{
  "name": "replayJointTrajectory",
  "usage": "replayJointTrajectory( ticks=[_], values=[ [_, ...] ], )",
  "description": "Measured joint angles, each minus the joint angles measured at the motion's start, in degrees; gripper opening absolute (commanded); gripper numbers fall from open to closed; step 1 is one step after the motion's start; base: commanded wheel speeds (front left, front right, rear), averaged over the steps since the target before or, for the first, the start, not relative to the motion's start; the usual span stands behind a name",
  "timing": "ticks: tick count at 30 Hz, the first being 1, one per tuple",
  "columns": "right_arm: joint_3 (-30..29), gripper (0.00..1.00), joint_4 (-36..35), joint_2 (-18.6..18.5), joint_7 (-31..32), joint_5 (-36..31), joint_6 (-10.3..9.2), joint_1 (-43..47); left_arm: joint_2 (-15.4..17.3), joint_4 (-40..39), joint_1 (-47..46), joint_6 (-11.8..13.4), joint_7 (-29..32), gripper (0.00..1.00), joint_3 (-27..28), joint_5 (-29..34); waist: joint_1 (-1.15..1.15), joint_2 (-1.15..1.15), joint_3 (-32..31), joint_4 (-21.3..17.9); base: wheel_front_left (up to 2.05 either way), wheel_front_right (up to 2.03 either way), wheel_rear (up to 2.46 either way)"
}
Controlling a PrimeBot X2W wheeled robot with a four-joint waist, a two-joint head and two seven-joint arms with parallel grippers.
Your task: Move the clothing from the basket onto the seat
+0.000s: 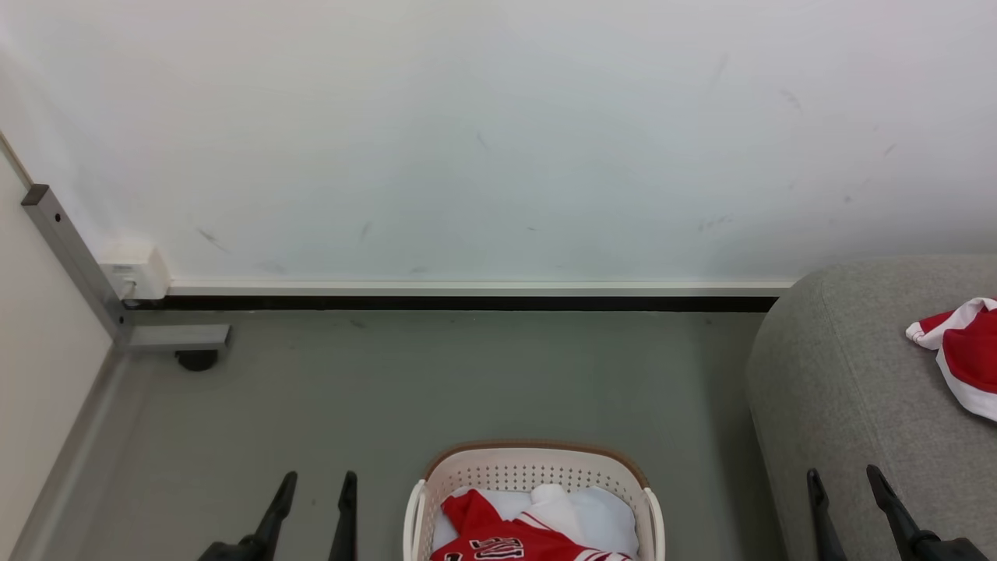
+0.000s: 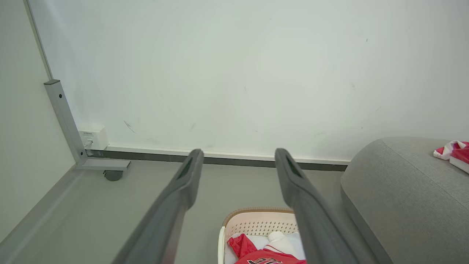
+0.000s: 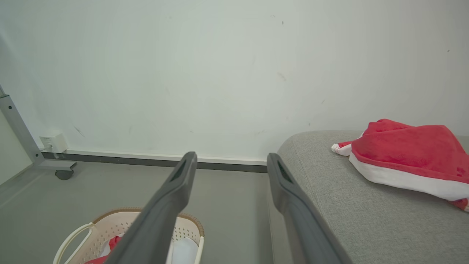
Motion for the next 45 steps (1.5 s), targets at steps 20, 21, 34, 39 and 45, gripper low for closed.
replayJointTrajectory(
  ticks=[20,21,34,39,45],
  values=[
    [0.5,1.00,-3.2,0.0,0.0,-0.1,0.00,-3.8,-1.2,3.6,-7.3,-4.5,0.0,1.00,-1.2,4.0,0.01,0.00,7.0,-6.1,0.00,0.00,0.00],
    [0.4,1.00,-3.7,0.0,0.0,0.0,-0.01,-4.4,-0.8,4.8,-9.0,-4.7,0.0,1.00,-1.8,4.5,0.02,0.00,8.1,-6.5,0.00,0.00,0.00],
    [3.1,1.00,-8.1,-0.1,0.0,3.7,-0.01,-11.3,3.7,26.7,-29.4,-6.2,8.4,1.00,-11.5,11.9,0.03,0.00,24.4,-13.1,0.00,0.00,0.00],
    [4.1,1.00,-9.8,0.0,0.0,5.5,-0.01,-13.3,3.9,34.9,-33.6,-6.4,10.8,1.00,-15.9,14.2,0.03,0.00,29.7,-15.4,0.00,0.00,0.00],
    [4.8,1.00,-11.5,-0.1,0.0,6.5,-0.01,-15.3,4.1,42.0,-38.6,-6.5,11.8,1.00,-20.3,15.2,0.03,0.00,35.2,-17.2,0.00,0.00,0.00]
  ],
)
